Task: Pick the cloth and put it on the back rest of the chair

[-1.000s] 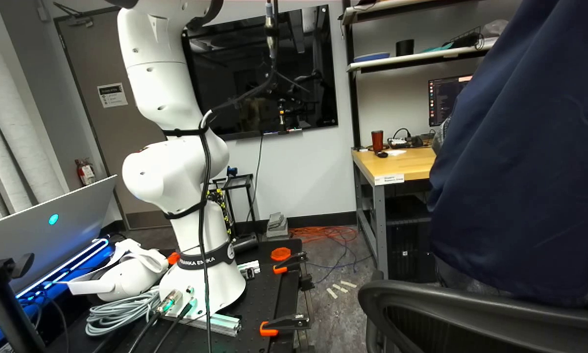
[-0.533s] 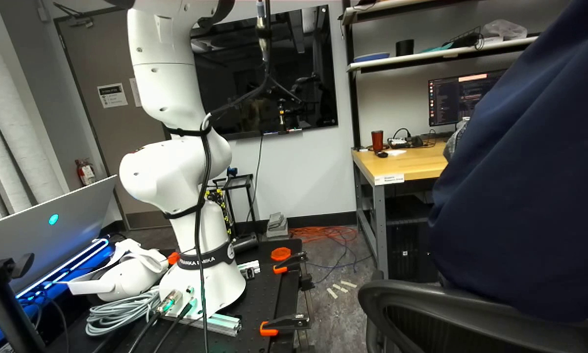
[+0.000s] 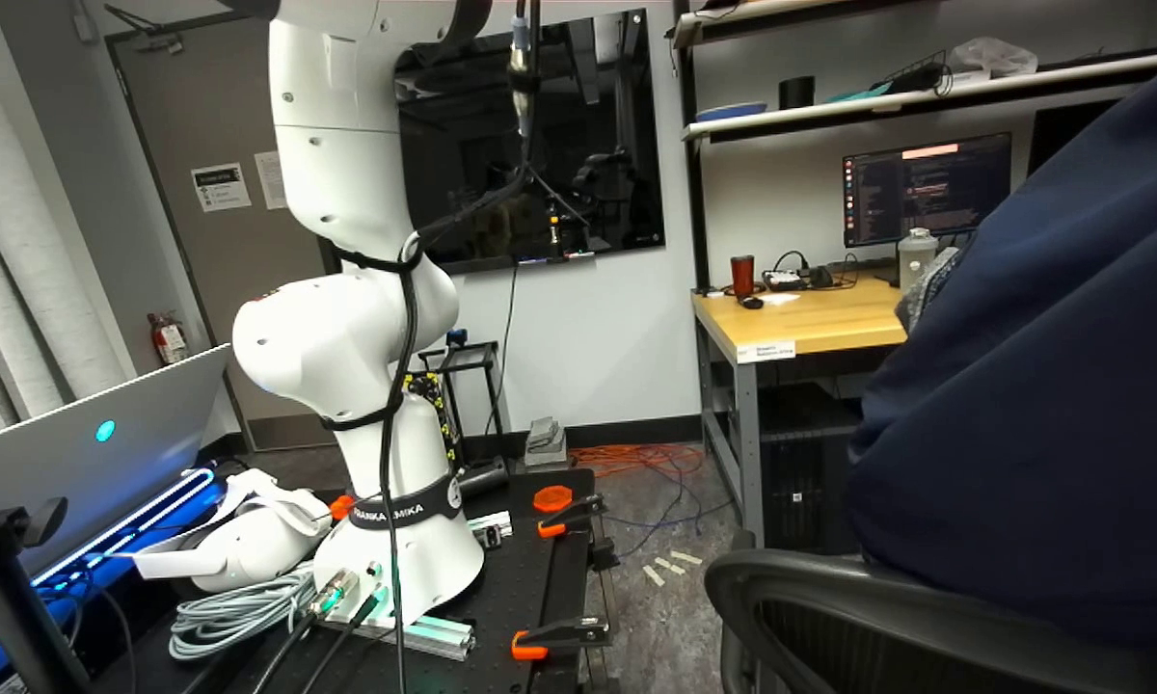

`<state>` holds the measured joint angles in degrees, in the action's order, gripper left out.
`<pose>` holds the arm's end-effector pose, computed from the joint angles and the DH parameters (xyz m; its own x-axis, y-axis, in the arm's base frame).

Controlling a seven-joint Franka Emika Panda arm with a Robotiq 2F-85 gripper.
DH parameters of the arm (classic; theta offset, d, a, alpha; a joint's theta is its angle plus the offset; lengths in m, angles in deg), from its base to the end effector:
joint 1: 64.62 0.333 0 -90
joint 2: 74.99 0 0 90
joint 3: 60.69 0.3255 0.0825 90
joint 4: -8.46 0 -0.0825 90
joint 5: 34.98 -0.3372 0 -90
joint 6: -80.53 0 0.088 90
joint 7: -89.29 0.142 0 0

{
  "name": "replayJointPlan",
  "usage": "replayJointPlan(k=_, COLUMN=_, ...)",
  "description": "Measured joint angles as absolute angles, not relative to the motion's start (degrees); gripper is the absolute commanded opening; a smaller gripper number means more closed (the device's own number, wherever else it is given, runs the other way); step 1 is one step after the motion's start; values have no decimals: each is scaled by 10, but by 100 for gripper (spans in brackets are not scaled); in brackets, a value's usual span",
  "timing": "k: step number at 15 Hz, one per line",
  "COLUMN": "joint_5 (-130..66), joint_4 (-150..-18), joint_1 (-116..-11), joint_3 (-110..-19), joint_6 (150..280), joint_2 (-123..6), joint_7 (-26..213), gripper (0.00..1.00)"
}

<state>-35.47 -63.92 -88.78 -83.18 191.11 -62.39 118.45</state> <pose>0.4470 -0.4243 0.6631 0.2126 -0.8797 0.4254 -0.9416 -0.3008 -0.1515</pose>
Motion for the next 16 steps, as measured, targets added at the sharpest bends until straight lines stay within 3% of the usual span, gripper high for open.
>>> replayJointPlan(k=1, joint_5=-355, joint_4=-636, joint_1=-889, joint_3=-832, joint_6=1911, joint_2=-619, joint_7=1185, gripper=24)
replayJointPlan(k=2, joint_5=-355, joint_4=-634, joint_1=-889, joint_3=-832, joint_6=1911, joint_2=-614, joint_7=1185, gripper=35)
replayJointPlan(k=10, joint_5=-352, joint_4=-609, joint_1=-895, joint_3=-832, joint_6=1911, joint_2=-596, joint_7=1185, gripper=95)
replayJointPlan(k=12, joint_5=-352, joint_4=-604, joint_1=-895, joint_3=-832, joint_6=1911, joint_2=-595, joint_7=1185, gripper=100)
replayJointPlan(k=16, joint_5=-350, joint_4=-601, joint_1=-894, joint_3=-831, joint_6=1911, joint_2=-594, joint_7=1184, gripper=100)
